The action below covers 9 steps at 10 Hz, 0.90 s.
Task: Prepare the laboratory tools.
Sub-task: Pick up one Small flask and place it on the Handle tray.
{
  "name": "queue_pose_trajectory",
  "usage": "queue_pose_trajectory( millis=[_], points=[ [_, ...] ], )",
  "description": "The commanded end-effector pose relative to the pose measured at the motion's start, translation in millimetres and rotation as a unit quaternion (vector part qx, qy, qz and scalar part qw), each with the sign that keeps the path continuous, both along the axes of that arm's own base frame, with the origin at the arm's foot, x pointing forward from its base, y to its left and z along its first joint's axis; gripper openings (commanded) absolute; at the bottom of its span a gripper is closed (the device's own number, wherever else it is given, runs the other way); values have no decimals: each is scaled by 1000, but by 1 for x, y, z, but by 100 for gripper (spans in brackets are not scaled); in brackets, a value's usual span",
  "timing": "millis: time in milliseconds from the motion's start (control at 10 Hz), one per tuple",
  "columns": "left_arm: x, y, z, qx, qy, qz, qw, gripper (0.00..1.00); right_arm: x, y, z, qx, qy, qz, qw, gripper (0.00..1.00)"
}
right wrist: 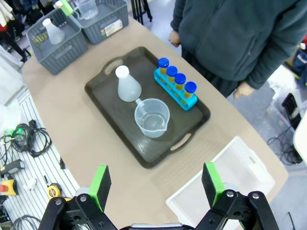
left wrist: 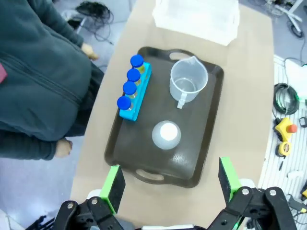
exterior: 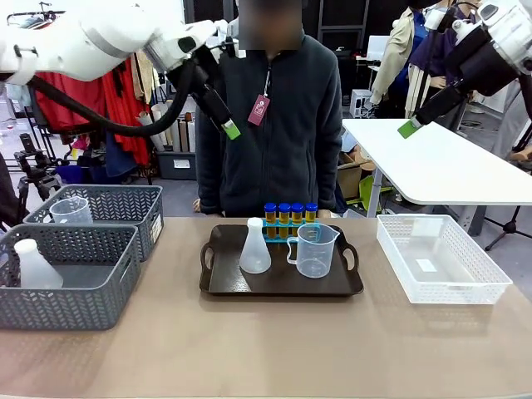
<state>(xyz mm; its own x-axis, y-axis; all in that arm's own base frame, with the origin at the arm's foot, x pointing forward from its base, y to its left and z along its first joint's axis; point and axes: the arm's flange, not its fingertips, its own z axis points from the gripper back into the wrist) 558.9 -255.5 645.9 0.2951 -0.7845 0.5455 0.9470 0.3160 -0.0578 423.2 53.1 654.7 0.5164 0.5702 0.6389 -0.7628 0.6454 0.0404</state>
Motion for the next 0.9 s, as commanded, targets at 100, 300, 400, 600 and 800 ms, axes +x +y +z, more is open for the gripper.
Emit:
queue_pose_trajectory(
  millis=[100, 300, 400, 600, 800],
  points=[
    [-16, 31, -5, -40, -22, -35, 998, 100, 1, -1, 1, 6, -4, 7, 1000, 100],
    [-11, 42, -2, -50, -29, -47, 997, 100, 1, -1, 1, 6, -4, 7, 1000, 100],
    [-9, 45, 0, -55, -37, -52, 996, 100, 1, -1, 1, 6, -4, 7, 1000, 100],
    [-9, 57, 1, -54, -46, -36, 997, 100, 1, -1, 1, 6, -4, 7, 1000, 100],
    [-6, 57, 2, -55, -48, -32, 997, 100, 1, -1, 1, 6, -4, 7, 1000, 100]
  ],
)
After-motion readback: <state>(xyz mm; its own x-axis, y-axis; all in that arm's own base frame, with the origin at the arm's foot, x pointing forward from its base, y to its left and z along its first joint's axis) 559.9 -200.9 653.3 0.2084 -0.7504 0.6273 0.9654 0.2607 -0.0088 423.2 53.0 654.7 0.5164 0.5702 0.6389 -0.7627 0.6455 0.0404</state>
